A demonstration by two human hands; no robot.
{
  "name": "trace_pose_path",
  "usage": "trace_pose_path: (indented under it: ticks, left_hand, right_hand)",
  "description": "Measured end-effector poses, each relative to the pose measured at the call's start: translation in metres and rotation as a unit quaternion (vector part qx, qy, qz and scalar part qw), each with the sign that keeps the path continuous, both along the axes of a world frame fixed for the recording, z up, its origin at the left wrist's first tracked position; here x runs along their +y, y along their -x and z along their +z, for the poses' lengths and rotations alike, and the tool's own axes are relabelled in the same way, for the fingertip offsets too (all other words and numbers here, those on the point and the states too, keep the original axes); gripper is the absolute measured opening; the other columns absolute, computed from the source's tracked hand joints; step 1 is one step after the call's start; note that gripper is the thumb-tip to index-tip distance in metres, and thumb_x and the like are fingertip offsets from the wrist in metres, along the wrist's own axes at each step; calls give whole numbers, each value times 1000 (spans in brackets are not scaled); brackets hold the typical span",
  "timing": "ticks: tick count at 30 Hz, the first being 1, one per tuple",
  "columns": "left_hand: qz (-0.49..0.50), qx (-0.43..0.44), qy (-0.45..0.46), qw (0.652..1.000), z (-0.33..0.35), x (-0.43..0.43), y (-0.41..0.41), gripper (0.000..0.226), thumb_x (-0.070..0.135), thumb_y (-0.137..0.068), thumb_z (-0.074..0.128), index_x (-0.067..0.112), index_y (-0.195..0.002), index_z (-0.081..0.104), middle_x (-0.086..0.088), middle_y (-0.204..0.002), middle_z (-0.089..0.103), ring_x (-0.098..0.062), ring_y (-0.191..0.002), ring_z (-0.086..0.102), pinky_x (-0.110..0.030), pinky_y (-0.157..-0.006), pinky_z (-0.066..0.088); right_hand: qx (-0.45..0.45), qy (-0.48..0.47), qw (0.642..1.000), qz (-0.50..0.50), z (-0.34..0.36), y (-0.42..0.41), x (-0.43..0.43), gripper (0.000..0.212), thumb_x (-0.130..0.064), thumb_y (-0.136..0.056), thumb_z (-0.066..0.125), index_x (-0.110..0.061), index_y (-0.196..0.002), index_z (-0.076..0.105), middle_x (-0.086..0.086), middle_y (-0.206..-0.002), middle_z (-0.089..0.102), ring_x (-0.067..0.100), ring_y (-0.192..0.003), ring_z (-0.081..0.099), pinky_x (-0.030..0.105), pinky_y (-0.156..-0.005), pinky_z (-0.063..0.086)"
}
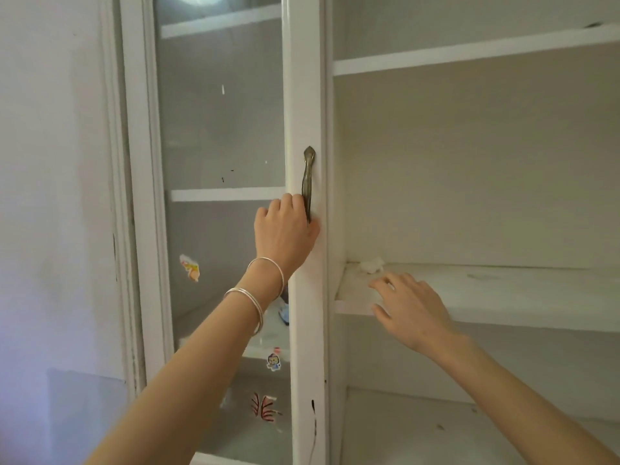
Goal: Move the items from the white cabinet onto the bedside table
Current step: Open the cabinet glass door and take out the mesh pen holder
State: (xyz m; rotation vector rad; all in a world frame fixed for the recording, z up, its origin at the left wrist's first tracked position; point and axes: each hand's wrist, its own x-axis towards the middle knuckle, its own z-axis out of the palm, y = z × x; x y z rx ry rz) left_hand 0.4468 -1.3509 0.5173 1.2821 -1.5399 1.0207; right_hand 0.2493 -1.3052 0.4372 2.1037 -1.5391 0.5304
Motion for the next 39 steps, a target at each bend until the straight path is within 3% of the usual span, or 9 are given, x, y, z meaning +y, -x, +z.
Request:
trace_pose_path:
  ticks: [4, 8, 11, 20, 26, 30, 39]
  left_hand:
    - [-13, 46, 17, 999, 4, -10, 7, 23, 13, -79, 57, 12, -68, 37, -5, -57, 44, -24, -50, 35, -33, -53, 24]
    - [-12, 87, -59, 994, 9, -12, 11, 14, 14, -86, 42, 10, -74, 36, -7, -66, 46, -26, -49, 36, -34, -60, 22]
    - [-9, 107, -79, 991, 14, -8, 14, 13, 14, -84, 41, 10, -74, 37, -8, -69, 48, -24, -47, 34, -33, -62, 22]
    - [-29, 146, -38, 988, 9, 26, 4, 12, 15, -81, 45, 9, -72, 39, -6, -66, 48, -30, -53, 41, -32, -64, 24]
    - [-31, 177, -25, 983, 6, 74, -17, 13, 19, -82, 46, 11, -73, 41, 6, -57, 36, -13, -46, 33, -31, -67, 24]
    - [-33, 180, -21, 983, 5, 102, -35, 15, 22, -83, 47, 12, -74, 44, 9, -57, 38, -13, -48, 38, -31, -71, 29]
    - [-67, 185, -40, 980, 6, 153, -76, 18, 23, -85, 48, 15, -72, 40, 7, -57, 44, -10, -48, 37, -30, -62, 28]
  right_hand:
    - [3, 2, 1000, 10, 0, 1, -7, 37, -35, -94, 37, -20, -127, 45, 2, -131, 48, 23, -118, 45, 36, -91, 40]
    - [3, 6, 1000, 25, 4, 0, -9, 38, -36, -94, 37, -20, -127, 45, 2, -130, 47, 23, -117, 45, 37, -91, 40]
    - [5, 7, 1000, 28, 5, 0, -7, 39, -37, -93, 37, -20, -127, 45, 3, -129, 48, 24, -117, 45, 38, -91, 40]
    - [-10, -6, 999, 51, -3, 6, 1, 37, -34, -94, 38, -23, -129, 43, 0, -130, 48, 21, -118, 44, 36, -92, 38]
    - [11, -4, 997, 82, -3, -15, 7, 40, -34, -94, 39, -23, -133, 40, 1, -133, 47, 22, -122, 42, 36, -91, 37]
    - [9, -7, 993, 114, -4, -40, 16, 44, -33, -94, 41, -23, -136, 38, 2, -136, 47, 24, -124, 43, 36, -95, 39]
    - [13, 26, 990, 138, 0, -100, 46, 40, -33, -93, 40, -22, -132, 44, 0, -128, 52, 21, -114, 50, 35, -88, 43]
